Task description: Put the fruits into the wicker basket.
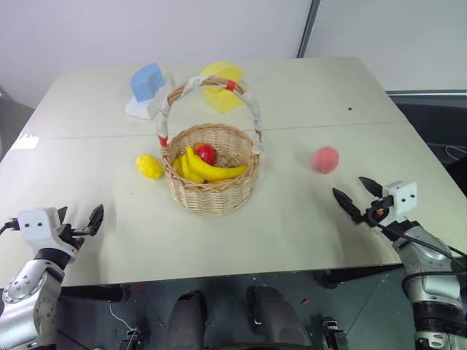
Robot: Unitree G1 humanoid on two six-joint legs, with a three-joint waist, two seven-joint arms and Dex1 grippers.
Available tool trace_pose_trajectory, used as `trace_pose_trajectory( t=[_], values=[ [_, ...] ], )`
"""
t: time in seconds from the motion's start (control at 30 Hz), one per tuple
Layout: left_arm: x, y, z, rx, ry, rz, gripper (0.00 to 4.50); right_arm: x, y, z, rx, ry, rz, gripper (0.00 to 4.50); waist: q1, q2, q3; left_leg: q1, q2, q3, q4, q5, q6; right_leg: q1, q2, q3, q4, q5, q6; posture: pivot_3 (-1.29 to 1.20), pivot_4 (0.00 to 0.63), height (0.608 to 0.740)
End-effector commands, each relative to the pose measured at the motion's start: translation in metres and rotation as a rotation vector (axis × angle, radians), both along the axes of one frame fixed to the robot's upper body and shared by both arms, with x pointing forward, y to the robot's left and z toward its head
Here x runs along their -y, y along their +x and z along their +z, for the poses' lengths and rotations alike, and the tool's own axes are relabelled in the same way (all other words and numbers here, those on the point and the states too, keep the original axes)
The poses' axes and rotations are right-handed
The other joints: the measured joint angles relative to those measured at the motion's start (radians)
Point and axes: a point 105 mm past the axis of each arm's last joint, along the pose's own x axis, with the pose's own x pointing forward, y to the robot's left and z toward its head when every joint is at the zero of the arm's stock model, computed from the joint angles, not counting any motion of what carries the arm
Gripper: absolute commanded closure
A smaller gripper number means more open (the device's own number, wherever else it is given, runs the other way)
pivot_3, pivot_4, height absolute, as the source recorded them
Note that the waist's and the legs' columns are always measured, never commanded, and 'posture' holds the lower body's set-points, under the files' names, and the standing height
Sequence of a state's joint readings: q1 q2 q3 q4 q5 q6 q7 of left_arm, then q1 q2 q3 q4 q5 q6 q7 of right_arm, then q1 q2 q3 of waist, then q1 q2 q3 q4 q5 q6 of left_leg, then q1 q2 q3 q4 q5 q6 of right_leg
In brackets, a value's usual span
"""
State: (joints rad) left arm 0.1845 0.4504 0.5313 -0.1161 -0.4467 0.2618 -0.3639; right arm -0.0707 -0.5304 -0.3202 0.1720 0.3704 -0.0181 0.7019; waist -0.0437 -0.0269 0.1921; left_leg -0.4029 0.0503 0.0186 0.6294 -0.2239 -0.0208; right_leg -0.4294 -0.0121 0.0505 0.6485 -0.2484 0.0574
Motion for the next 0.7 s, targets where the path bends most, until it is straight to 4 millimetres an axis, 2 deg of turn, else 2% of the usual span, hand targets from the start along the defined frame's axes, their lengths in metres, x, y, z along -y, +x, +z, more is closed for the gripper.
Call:
trace_pose_trajectory(
  t=[0.03,0.23,0.4,0.6,0.7],
  values=[
    [-0.004,-0.002,0.014,0.038,0.026,0.011,0.00,0.000,0.002,0.012,0.050,-0.015,0.002,0.24,0.000,0.000,0.000,0.000,0.000,0.000,0.000,0.000,0.000,0.000,0.000,0.000,0.000,0.000,0.000,0.00,0.150,0.740],
    [0.003,0.003,0.015,0.044,-0.007,-0.008,0.00,0.001,0.002,0.019,0.066,-0.026,-0.005,0.24,0.000,0.000,0.000,0.000,0.000,0.000,0.000,0.000,0.000,0.000,0.000,0.000,0.000,0.000,0.000,0.00,0.150,0.740],
    [0.010,0.020,0.037,0.122,-0.123,0.004,0.00,-0.007,0.001,0.039,0.097,-0.088,0.054,0.24,0.003,0.000,0.000,-0.001,0.000,0.000,0.001,0.000,0.000,0.000,0.000,0.000,0.000,0.000,0.000,0.00,0.150,0.740],
    [0.042,0.046,0.044,0.012,-0.190,-0.109,0.00,-0.030,-0.011,0.067,0.072,-0.188,0.246,0.24,0.001,0.000,0.000,0.000,0.000,0.000,0.000,0.000,0.000,0.000,0.001,0.000,0.001,0.000,0.001,0.00,0.150,0.740],
    [0.051,0.062,0.059,0.019,-0.283,-0.121,0.00,-0.047,-0.023,0.079,0.038,-0.219,0.363,0.24,0.002,-0.001,0.000,0.000,0.000,0.000,0.001,0.000,0.000,0.000,0.001,0.000,0.001,0.000,0.002,0.00,0.150,0.740]
  ],
)
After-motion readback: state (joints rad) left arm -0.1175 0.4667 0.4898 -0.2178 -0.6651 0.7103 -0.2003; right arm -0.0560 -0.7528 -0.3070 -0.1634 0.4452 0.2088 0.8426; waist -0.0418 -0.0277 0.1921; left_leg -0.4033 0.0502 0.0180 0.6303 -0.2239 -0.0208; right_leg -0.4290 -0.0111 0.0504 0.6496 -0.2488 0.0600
